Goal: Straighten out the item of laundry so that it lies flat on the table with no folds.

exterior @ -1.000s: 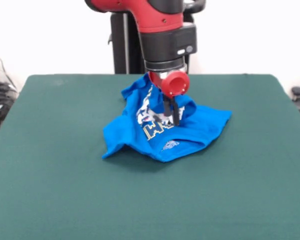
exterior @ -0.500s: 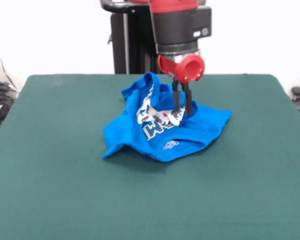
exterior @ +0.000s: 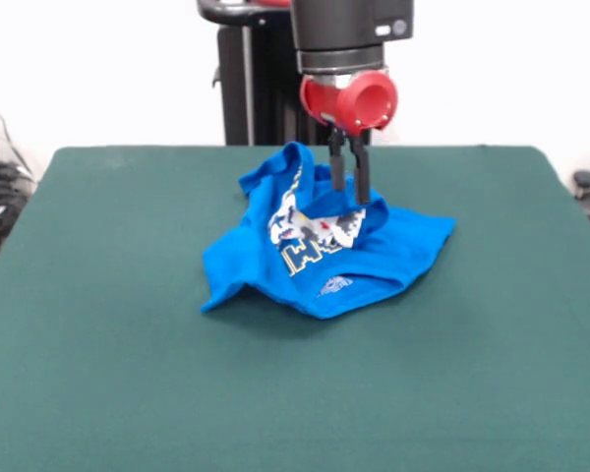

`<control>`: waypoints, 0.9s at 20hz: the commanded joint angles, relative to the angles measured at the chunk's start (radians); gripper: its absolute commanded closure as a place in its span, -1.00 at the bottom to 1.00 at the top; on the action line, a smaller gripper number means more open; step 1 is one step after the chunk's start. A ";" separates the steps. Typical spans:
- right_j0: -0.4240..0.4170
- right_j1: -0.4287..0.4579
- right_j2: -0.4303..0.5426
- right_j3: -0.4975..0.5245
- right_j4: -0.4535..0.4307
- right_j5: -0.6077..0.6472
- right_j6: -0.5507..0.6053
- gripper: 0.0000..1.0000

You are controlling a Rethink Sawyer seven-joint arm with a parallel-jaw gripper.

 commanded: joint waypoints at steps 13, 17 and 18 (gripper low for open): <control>-0.117 0.099 0.121 0.213 -0.029 -0.080 0.125 -1.00; -0.113 0.096 0.140 0.231 -0.015 -0.112 0.153 -1.00; -0.114 0.095 0.146 0.234 -0.010 -0.121 0.161 -1.00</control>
